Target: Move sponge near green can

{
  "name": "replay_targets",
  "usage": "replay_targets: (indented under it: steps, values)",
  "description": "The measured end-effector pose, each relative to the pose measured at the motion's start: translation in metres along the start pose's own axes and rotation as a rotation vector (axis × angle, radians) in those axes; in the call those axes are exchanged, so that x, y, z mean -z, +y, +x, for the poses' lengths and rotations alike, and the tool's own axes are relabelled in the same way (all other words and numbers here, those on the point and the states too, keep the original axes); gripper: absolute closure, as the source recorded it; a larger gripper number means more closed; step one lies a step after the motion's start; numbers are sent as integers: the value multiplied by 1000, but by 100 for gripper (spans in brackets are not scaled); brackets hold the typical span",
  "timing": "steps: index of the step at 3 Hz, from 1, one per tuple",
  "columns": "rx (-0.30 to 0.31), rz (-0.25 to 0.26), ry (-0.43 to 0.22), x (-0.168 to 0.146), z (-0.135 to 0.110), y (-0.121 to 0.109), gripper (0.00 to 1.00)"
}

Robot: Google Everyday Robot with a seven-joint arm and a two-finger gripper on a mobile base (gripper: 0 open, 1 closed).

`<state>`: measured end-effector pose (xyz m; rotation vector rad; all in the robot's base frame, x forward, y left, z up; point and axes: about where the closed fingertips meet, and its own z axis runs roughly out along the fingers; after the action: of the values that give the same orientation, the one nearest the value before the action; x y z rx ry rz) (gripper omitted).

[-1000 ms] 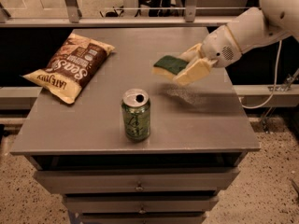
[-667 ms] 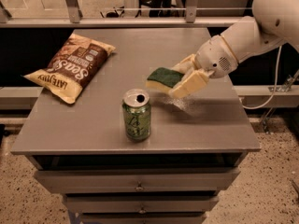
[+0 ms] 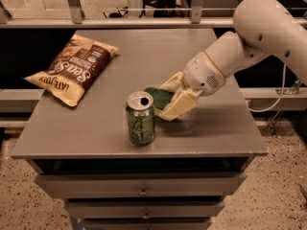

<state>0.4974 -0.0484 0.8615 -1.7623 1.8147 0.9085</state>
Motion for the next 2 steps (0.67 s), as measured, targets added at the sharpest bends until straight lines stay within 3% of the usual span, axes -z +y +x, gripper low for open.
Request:
replay_targets:
  steps: [2]
  values:
    - [43, 8, 35, -7, 7, 6, 28]
